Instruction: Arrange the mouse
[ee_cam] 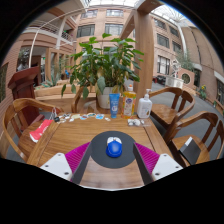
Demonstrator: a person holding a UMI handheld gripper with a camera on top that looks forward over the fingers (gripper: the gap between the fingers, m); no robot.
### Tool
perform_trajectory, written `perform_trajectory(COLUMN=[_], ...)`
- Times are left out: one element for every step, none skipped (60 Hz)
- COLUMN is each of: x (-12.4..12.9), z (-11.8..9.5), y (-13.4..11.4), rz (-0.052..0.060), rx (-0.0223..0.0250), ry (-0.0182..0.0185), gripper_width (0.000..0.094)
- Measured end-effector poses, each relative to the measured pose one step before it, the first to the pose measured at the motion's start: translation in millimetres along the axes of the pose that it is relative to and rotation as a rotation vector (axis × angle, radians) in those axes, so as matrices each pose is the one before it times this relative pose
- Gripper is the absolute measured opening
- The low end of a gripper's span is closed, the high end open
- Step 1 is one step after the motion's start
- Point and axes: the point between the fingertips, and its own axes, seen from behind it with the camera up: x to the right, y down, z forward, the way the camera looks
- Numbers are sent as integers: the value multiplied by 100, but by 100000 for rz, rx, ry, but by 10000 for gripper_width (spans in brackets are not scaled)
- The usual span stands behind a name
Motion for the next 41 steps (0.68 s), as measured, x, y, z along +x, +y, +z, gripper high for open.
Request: perform_trajectory(x=[30, 9, 4, -35, -54, -100, -125, -99, -78, -48, -61, -59, -75, -27, -2, 6, -11, -35, 36, -19, 0, 6, 29, 34, 17, 20, 21, -9, 15, 15, 54, 34, 85, 54, -1, -109, -17, 18, 19, 53, 68], z=[-827, -758, -768, -753, -737, -675, -664, -646, -684, -544, -527, -509, -517, -492, -399, -429, -419, -474, -331, -299, -292, -309, -207, -275, -282, -270, -242, -215, -166, -142, -144, -140, -116, -77, -48, 276, -30, -40, -27, 4, 96], y=[-22, -26, 9, 40, 42, 47, 120, 164, 166, 198, 214, 204, 185, 140, 196, 104, 105, 142, 112, 84, 119, 103, 149, 106, 77, 78, 65, 80, 79, 60, 15, -14, 32, 73, 127, 160, 87, 100, 82, 67, 84], rz=[-155, -87, -51, -44, -46, -30, 54, 71, 104, 67, 16, -35, -81, -101, -83, -235, -282, -189, -118, -81, -157, -156, -84, -68, -120, -250, -257, -215, -146, -54, -133, -445, -739, -659, -385, -189, -92, -116, -146, -220, -177], rx=[441, 366, 335, 322, 334, 258, 82, -111, -166, -199, -204, -199, -142, -38, 147, 27, 45, 19, 25, 5, -3, -31, 75, -50, -41, -15, -8, -79, -57, 75, 275, 375, 147, -149, -318, -298, -255, -207, -197, -112, -1], ry=[63, 177, 192, 123, -36, -149, -271, -232, -212, -166, -180, -158, -144, -44, 53, 20, 10, 56, 135, 65, -63, -117, -120, -85, -128, -132, -148, -141, -143, -60, 87, 260, 257, 30, -147, -74, 10, 109, 135, 139, 100], gripper_width=[855, 855, 854, 855, 854, 855, 852, 852, 852, 853, 855, 854, 854, 853, 855, 855, 855, 853, 853, 853, 853, 855, 854, 855, 856, 855, 854, 855, 854, 855, 854, 853, 853, 854, 854, 854, 854, 853, 853, 853, 853])
